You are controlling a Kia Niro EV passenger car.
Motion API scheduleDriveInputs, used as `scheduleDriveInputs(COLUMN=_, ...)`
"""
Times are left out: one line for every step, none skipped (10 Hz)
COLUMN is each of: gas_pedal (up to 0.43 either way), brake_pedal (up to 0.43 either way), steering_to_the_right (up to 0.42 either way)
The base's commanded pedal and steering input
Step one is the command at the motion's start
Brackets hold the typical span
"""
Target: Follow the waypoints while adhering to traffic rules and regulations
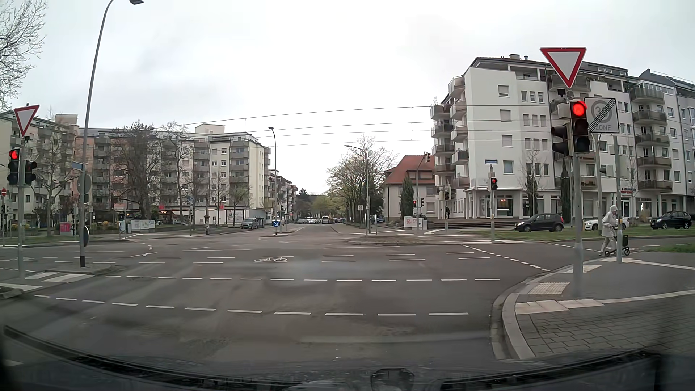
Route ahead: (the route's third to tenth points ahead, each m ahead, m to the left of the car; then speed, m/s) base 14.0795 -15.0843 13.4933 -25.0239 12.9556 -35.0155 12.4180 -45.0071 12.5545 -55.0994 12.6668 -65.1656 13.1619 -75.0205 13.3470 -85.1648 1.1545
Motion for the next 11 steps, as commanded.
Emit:
scheduleDriveInputs(gas_pedal=0.0, brake_pedal=0.183, steering_to_the_right=-0.08)
scheduleDriveInputs(gas_pedal=0.0, brake_pedal=0.177, steering_to_the_right=-0.08)
scheduleDriveInputs(gas_pedal=0.0, brake_pedal=0.183, steering_to_the_right=-0.08)
scheduleDriveInputs(gas_pedal=0.0, brake_pedal=0.189, steering_to_the_right=-0.08)
scheduleDriveInputs(gas_pedal=0.0, brake_pedal=0.189, steering_to_the_right=-0.08)
scheduleDriveInputs(gas_pedal=0.0, brake_pedal=0.171, steering_to_the_right=-0.08)
scheduleDriveInputs(gas_pedal=0.0, brake_pedal=0.14, steering_to_the_right=-0.08)
scheduleDriveInputs(gas_pedal=0.0, brake_pedal=0.122, steering_to_the_right=-0.08)
scheduleDriveInputs(gas_pedal=0.0, brake_pedal=0.128, steering_to_the_right=-0.08)
scheduleDriveInputs(gas_pedal=0.0, brake_pedal=0.134, steering_to_the_right=-0.08)
scheduleDriveInputs(gas_pedal=0.0, brake_pedal=0.146, steering_to_the_right=-0.08)
